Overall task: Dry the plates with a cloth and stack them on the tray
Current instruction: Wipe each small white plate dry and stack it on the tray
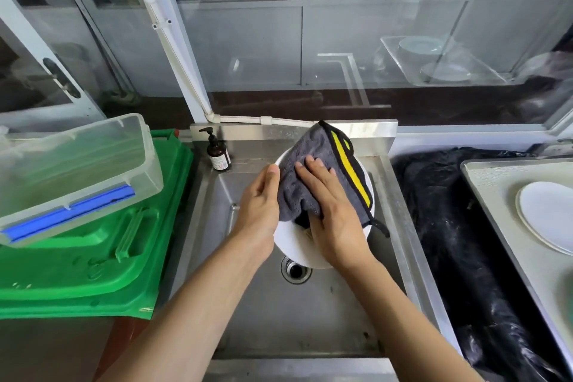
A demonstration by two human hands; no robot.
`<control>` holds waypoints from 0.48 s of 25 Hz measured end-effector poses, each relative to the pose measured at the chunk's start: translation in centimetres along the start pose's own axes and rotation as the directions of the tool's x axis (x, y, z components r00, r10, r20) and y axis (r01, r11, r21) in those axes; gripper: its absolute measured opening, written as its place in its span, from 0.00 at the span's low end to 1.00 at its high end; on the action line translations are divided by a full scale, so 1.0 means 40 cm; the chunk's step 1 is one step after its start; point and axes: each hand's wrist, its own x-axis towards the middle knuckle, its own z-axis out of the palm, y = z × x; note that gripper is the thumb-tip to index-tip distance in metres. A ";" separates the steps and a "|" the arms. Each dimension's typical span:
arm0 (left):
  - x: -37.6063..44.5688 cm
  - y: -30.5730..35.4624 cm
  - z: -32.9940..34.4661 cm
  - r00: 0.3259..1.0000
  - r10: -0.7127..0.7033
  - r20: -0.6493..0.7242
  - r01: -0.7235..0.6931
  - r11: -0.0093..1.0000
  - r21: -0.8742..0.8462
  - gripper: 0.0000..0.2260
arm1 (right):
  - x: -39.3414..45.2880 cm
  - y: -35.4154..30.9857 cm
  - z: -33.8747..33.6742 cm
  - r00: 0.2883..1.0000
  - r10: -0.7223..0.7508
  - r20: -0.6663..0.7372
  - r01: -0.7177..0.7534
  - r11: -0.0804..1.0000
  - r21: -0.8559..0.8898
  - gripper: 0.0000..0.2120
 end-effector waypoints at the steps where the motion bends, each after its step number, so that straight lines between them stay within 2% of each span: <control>1: 0.010 0.004 -0.002 1.000 -0.003 -0.029 0.003 1.000 0.004 0.12 | 0.000 0.006 0.000 1.000 -0.006 -0.002 0.006 1.000 -0.009 0.26; 3: 0.033 0.016 -0.010 0.993 -0.008 -0.114 0.014 0.999 0.044 0.08 | -0.062 0.020 0.007 0.999 -0.025 0.019 0.025 1.000 -0.005 0.23; 6: 0.056 0.029 -0.028 0.993 -0.024 -0.118 0.039 0.991 0.125 0.19 | -0.208 0.026 0.042 0.998 -0.036 0.056 0.037 0.999 -0.016 0.27; 8: 0.046 0.028 -0.030 0.996 -0.015 -0.084 0.029 0.985 0.168 0.20 | -0.232 0.030 0.057 0.999 -0.034 0.039 0.035 0.999 -0.024 0.30; 10: 0.041 0.027 -0.026 0.996 0.004 -0.087 0.010 0.987 0.159 0.18 | -0.175 0.028 0.052 0.998 -0.060 0.021 0.061 0.998 -0.020 0.27; 12: 0.032 0.022 -0.014 0.995 0.037 -0.087 -0.024 0.989 0.147 0.10 | -0.102 0.014 0.040 0.997 -0.074 -0.007 0.073 0.997 -0.028 0.24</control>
